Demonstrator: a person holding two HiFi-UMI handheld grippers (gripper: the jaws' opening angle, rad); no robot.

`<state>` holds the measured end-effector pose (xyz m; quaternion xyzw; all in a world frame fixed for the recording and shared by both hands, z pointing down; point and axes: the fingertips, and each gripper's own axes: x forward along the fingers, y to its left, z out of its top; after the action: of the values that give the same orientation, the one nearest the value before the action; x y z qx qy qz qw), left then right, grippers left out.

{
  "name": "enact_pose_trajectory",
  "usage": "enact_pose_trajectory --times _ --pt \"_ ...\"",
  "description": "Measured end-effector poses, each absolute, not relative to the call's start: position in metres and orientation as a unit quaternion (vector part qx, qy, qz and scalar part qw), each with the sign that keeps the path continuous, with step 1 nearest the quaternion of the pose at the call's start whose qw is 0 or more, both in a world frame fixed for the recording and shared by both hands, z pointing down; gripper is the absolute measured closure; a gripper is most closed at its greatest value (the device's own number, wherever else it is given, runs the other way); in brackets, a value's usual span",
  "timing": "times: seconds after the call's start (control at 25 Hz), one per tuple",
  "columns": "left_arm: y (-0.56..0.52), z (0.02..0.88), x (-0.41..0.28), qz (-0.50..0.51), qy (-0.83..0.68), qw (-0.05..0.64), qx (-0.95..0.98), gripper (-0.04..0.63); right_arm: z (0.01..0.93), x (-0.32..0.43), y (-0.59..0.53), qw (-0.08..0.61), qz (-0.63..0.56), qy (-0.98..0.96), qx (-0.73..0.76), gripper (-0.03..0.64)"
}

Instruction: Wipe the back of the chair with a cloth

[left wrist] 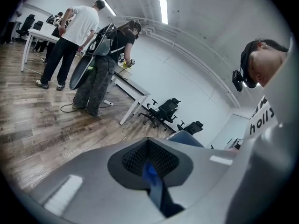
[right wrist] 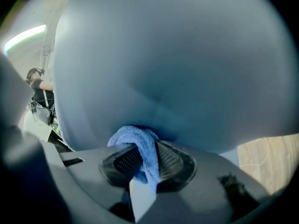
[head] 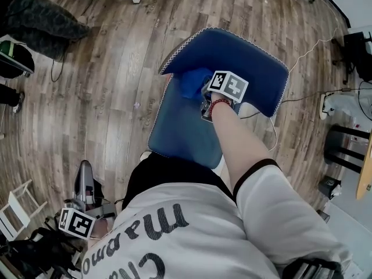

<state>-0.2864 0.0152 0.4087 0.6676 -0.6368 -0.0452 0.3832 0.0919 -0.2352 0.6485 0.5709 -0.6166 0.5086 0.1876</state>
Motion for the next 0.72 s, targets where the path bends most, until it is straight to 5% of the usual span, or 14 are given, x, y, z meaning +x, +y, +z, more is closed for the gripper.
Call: enact_pose_trajectory --times 0.72 --pt "-0.018 0.410 -0.262 -0.030 -0.596 0.385 0.704 0.588 0.650 0.217 -0.189 0.136 0.522 -0.500 0.678 0.529"
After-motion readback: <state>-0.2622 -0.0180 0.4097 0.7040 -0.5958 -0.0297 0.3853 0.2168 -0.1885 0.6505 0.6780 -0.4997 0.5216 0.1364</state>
